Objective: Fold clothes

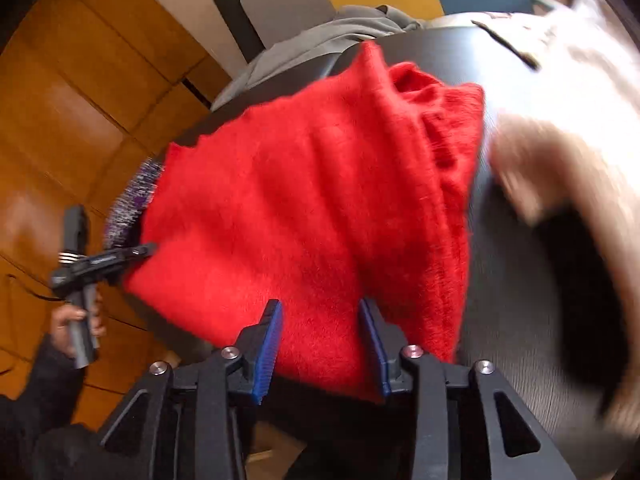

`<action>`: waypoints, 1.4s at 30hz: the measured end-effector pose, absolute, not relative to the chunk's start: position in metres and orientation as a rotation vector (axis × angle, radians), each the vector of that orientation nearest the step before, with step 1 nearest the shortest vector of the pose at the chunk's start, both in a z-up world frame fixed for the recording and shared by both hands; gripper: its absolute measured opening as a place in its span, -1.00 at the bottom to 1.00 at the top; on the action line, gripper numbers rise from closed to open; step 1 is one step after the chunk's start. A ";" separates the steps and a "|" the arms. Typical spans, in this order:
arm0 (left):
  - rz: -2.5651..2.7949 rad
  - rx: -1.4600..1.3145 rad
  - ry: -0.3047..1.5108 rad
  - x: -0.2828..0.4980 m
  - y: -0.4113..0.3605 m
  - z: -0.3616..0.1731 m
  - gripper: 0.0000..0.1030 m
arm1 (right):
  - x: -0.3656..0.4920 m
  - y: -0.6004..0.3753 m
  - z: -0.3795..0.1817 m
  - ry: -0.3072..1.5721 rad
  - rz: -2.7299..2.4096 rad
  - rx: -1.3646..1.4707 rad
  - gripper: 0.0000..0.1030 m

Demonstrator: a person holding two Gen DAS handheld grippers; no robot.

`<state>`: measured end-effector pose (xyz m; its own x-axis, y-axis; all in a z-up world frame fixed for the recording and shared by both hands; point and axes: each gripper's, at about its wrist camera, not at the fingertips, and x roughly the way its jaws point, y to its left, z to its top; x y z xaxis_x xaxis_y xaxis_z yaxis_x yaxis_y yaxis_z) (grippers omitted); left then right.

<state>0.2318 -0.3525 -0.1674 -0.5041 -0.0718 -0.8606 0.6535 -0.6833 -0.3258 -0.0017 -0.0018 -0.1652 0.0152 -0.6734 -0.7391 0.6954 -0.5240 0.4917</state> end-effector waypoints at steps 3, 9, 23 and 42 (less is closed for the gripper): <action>-2.183 1.249 0.868 0.239 -0.350 -0.159 -0.97 | 0.011 0.014 -0.162 -0.007 -1.696 1.275 -0.33; -2.295 1.201 0.778 0.223 -0.314 -0.118 -0.84 | 0.031 0.066 -0.136 0.011 -1.785 1.176 0.19; -2.805 1.501 0.545 0.051 -0.175 -0.108 -0.80 | -0.008 0.035 -0.172 -0.119 -1.491 1.184 0.19; -2.717 1.605 0.740 0.018 -0.194 -0.151 -0.84 | -0.025 0.004 -0.172 0.007 -1.274 1.237 0.19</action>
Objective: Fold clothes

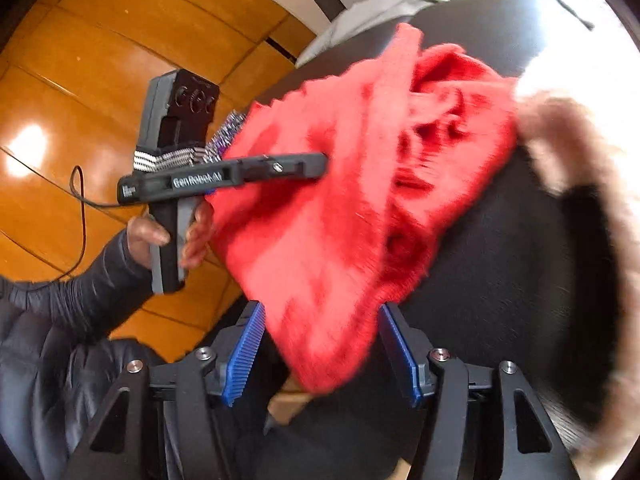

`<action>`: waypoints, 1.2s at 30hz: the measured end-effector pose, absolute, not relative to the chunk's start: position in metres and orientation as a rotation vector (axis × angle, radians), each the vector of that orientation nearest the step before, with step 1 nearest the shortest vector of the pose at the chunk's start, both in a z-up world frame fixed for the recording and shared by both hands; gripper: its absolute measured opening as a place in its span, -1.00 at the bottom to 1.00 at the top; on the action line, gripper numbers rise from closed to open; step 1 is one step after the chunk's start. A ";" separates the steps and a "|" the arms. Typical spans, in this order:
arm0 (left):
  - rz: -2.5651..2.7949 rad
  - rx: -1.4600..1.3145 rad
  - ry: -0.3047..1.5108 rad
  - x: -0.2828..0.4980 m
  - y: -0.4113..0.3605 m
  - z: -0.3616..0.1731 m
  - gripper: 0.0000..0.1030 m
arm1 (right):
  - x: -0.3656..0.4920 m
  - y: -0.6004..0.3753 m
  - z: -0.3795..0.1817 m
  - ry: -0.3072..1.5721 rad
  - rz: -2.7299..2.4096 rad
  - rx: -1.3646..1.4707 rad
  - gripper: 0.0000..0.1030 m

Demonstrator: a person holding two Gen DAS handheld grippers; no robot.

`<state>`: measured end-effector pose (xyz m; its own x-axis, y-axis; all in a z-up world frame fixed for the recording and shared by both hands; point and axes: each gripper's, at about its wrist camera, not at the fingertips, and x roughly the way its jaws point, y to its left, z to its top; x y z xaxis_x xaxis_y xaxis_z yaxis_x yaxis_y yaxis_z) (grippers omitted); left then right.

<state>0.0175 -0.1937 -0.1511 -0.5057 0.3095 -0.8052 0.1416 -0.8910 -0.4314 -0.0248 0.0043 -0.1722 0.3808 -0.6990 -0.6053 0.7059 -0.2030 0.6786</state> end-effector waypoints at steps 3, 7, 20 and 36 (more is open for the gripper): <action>2.572 -1.517 -0.635 0.016 -0.188 -0.150 -0.84 | -0.016 -0.006 -0.177 -0.039 -1.192 1.237 0.19; 2.572 -1.520 -0.649 0.016 -0.189 -0.151 -0.84 | 0.008 -0.012 -0.178 0.178 -1.086 1.272 0.13; 2.582 -1.515 -0.658 0.018 -0.188 -0.152 -0.84 | -0.013 -0.012 -0.169 -0.032 -1.150 1.257 0.27; 2.603 -1.487 -0.719 0.036 -0.183 -0.152 -0.85 | 0.003 0.023 -0.158 0.411 -1.323 1.412 0.31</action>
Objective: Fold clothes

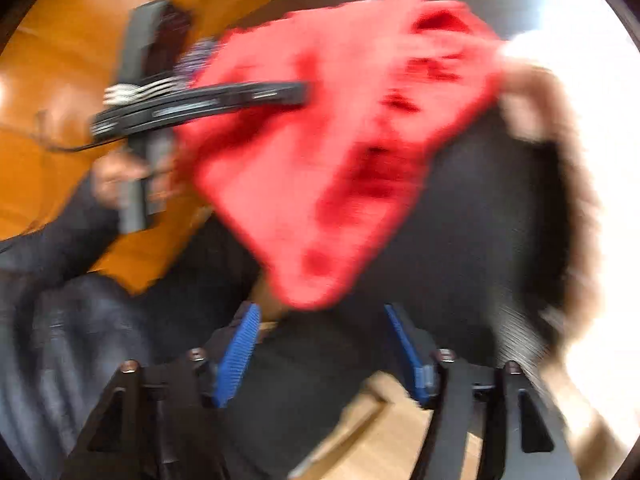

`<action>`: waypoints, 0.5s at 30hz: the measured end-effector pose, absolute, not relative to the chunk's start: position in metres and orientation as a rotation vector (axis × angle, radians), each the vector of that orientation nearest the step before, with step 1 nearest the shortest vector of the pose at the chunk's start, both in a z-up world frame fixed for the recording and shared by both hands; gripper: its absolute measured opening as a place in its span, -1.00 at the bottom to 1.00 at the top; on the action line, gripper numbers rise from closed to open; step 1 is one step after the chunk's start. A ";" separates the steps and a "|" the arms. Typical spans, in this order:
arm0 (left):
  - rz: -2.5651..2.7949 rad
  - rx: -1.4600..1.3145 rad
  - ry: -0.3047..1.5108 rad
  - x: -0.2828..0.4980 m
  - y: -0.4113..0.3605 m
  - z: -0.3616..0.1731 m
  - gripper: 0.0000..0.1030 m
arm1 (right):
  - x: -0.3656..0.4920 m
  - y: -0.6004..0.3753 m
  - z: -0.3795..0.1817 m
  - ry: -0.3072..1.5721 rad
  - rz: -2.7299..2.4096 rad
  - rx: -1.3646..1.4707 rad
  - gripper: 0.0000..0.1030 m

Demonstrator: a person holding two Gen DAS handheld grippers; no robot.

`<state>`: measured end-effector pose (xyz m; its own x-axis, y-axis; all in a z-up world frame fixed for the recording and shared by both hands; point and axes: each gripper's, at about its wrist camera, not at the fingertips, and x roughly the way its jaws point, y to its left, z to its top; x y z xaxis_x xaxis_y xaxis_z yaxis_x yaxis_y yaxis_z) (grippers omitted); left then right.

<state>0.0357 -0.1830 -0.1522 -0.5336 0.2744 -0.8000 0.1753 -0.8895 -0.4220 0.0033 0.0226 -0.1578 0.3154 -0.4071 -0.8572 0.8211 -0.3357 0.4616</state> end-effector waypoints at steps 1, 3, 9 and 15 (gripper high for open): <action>2.592 -1.491 -0.744 0.041 -0.183 -0.152 -0.85 | 0.002 0.029 -0.153 0.399 -1.385 1.419 0.31; 2.619 -1.472 -0.779 0.058 -0.187 -0.147 -0.84 | 0.000 0.034 -0.134 0.304 -1.469 1.374 0.31; 2.779 -1.295 -0.972 0.156 -0.237 -0.113 -0.79 | 0.024 -0.017 -0.088 0.114 -1.616 1.129 0.60; 3.058 -1.280 -1.113 0.281 -0.311 -0.101 -0.69 | 0.040 -0.107 -0.095 0.231 -1.746 1.022 0.59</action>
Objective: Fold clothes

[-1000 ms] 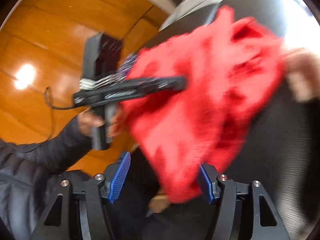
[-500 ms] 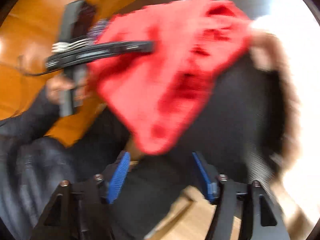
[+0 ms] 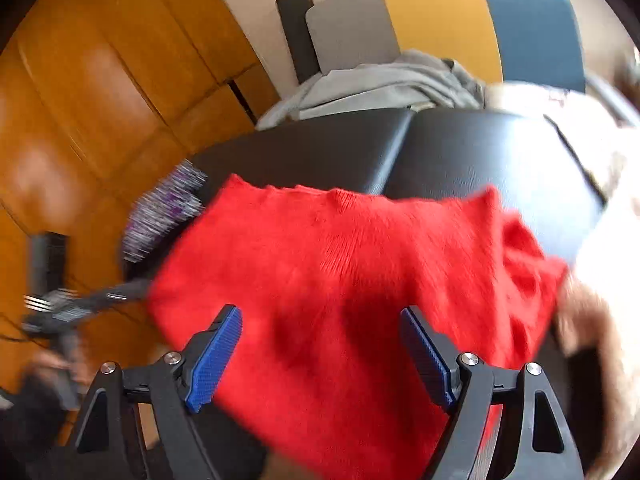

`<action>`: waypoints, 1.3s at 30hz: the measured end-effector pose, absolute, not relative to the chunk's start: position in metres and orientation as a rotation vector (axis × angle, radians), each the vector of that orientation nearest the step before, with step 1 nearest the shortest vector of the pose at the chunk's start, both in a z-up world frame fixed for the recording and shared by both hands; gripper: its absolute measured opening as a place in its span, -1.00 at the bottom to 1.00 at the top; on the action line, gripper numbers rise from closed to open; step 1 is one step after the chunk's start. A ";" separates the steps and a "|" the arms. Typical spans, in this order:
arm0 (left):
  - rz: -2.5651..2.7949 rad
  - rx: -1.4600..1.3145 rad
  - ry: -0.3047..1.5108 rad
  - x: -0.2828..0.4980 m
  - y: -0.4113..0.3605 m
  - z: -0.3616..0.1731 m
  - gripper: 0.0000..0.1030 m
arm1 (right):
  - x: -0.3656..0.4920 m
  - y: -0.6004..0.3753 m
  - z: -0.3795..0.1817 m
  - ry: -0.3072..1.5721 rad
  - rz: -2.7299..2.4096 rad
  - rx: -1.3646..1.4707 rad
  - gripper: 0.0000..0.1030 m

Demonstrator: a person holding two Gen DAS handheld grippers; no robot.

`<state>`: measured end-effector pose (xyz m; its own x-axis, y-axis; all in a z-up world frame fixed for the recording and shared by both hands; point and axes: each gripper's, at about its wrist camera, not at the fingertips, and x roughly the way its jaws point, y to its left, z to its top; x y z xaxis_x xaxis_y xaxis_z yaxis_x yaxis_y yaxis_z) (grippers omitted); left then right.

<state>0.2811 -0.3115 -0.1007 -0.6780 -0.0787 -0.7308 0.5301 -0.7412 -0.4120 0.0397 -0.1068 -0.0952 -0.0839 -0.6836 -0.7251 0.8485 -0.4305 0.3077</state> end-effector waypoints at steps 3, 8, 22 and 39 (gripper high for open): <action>-2.379 1.010 0.975 0.315 -0.336 -0.116 -0.68 | 0.043 -0.126 -0.114 0.325 -1.809 1.021 0.58; -2.441 1.012 1.120 0.310 -0.349 -0.138 -0.67 | 0.041 -0.120 -0.143 0.405 -1.846 0.999 0.68; -2.469 1.102 1.037 0.295 -0.370 -0.148 -0.53 | 0.051 -0.128 -0.158 0.504 -1.836 0.879 1.00; -2.350 1.175 1.090 0.305 -0.359 -0.166 -0.78 | 0.047 -0.126 -0.161 0.511 -1.837 0.839 1.00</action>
<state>0.3055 -0.3592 -0.1661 -0.6224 0.0682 -0.7798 0.5514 -0.6688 -0.4986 0.0473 -0.1259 -0.1608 -0.2488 -0.6214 -0.7429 0.9158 -0.4006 0.0283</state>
